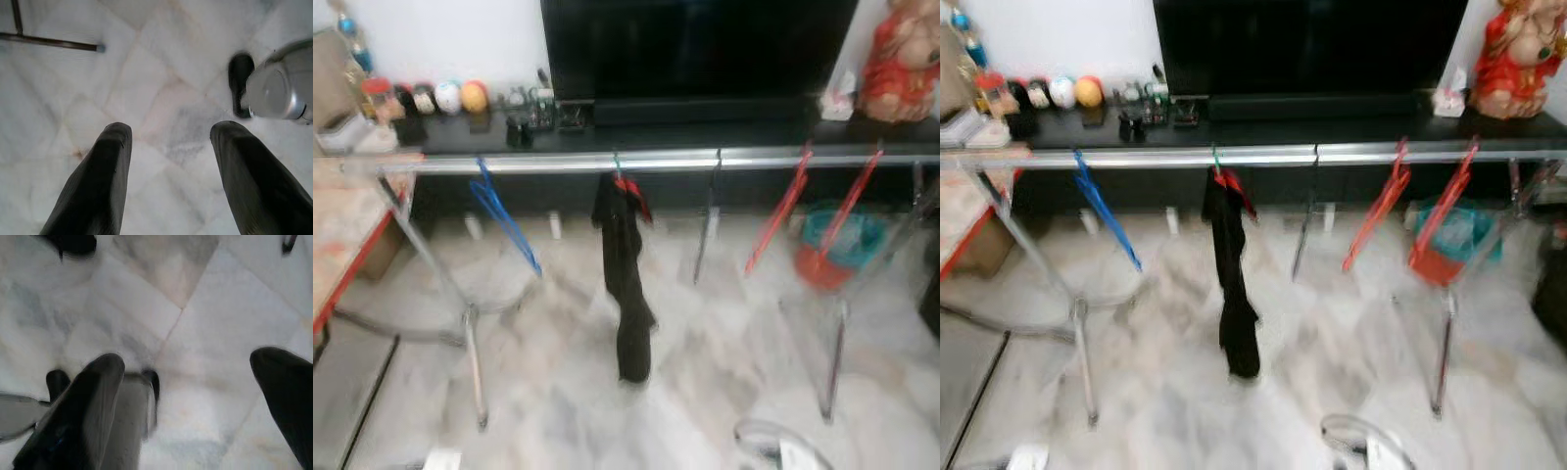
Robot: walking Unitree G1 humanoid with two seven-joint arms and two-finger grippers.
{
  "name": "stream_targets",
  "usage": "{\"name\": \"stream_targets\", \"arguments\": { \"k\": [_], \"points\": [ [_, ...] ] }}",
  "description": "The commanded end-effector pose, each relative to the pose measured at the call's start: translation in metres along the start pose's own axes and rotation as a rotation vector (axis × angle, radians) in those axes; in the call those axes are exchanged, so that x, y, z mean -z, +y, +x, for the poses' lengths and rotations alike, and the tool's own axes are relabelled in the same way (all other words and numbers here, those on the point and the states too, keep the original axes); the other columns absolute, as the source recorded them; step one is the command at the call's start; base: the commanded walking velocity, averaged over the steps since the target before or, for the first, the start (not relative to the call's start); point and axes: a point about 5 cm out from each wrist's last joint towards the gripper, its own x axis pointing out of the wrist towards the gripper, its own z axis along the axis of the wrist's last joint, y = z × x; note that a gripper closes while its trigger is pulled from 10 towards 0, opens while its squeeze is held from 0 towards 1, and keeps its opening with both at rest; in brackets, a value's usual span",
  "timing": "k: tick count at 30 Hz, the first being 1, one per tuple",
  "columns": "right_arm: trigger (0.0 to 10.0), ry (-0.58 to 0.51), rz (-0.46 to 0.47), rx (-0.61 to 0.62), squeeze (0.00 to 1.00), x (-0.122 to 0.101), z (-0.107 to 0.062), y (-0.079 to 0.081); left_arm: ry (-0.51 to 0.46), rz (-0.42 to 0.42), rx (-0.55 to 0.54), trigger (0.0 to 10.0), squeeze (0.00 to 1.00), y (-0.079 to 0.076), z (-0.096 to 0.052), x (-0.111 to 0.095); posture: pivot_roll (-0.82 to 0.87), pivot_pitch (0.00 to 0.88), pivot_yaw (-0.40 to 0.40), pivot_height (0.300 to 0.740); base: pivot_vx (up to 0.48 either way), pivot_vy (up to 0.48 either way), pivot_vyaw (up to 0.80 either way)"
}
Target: Hang hanger
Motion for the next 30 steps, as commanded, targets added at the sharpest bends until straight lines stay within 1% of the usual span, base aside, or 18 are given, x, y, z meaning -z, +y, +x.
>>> {"name": "stream_targets", "arguments": {
  "k": [1, 14, 21, 30],
  "points": [
    [10.0, 0.006, 0.010, -0.013, 0.00, 0.0002, 0.0007, 0.0052, 0.001, -0.002, -0.012, 10.0, 0.00, 0.0049, -0.0007, 0.0006, -0.03, 0.000, 0.022, 0.719, -0.240, 0.000, 0.00],
    [10.0, 0.025, 0.015, -0.005, 0.00, 0.0032, 0.0002, 0.0035, 0.001, -0.003, -0.013, 10.0, 0.00, 0.0048, -0.0006, 0.0006, -0.03, 0.000, 0.020, 0.719, -0.222, 0.000, 0.00],
    [10.0, 0.025, 0.016, -0.005, 0.00, 0.0026, 0.0002, 0.0024, 0.005, 0.009, -0.019, 10.0, 0.00, 0.0053, -0.0007, 0.0008, -0.03, 0.000, 0.019, 0.719, 0.000, 0.000, 0.00],
    [10.0, 0.032, 0.020, -0.002, 0.00, 0.0031, 0.0001, 0.0008, 0.001, 0.002, -0.016, 10.0, 0.00, 0.0047, -0.0006, 0.0008, -0.03, 0.000, 0.011, 0.719, 0.000, 0.000, -0.04]
  ]
}}
